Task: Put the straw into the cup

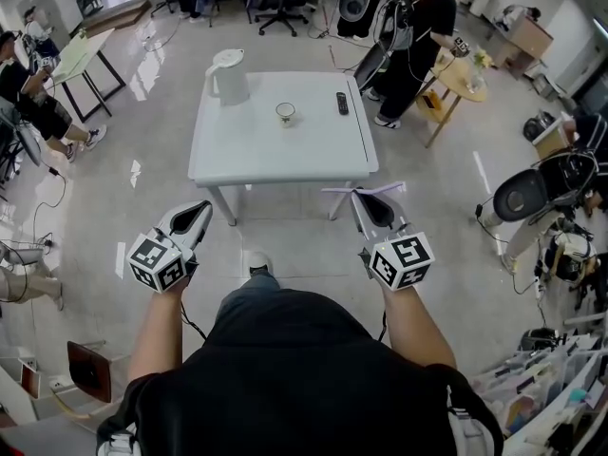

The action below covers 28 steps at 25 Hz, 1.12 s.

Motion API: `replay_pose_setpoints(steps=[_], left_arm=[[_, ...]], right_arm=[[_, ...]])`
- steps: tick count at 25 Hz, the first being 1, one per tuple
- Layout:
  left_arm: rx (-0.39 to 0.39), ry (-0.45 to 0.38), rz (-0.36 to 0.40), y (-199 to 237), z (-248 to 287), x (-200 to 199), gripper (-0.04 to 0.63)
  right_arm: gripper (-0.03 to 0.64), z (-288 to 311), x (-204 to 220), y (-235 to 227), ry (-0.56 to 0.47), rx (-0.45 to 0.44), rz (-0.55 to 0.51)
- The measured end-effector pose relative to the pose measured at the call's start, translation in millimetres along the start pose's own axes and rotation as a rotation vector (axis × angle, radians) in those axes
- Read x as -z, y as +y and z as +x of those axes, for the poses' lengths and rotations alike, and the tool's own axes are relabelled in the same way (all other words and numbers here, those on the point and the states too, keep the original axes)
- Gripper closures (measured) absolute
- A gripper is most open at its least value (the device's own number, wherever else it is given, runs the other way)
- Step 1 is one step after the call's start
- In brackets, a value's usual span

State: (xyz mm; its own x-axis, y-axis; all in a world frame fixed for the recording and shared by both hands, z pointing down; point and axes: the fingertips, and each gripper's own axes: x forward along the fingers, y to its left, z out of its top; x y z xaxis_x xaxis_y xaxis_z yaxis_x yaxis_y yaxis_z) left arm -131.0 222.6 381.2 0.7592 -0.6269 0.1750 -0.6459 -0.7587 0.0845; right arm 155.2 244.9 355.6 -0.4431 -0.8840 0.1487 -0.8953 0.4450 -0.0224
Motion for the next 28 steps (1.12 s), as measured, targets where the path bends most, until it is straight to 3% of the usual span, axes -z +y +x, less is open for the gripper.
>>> replay_pose_setpoints(steps=[28], left_arm=[[0.054, 0.015, -0.017, 98.9, 89.4, -12.3, 0.595]], right_arm=[[0.56, 104.0, -4.1, -42.9, 0.062, 0.056, -0.018]])
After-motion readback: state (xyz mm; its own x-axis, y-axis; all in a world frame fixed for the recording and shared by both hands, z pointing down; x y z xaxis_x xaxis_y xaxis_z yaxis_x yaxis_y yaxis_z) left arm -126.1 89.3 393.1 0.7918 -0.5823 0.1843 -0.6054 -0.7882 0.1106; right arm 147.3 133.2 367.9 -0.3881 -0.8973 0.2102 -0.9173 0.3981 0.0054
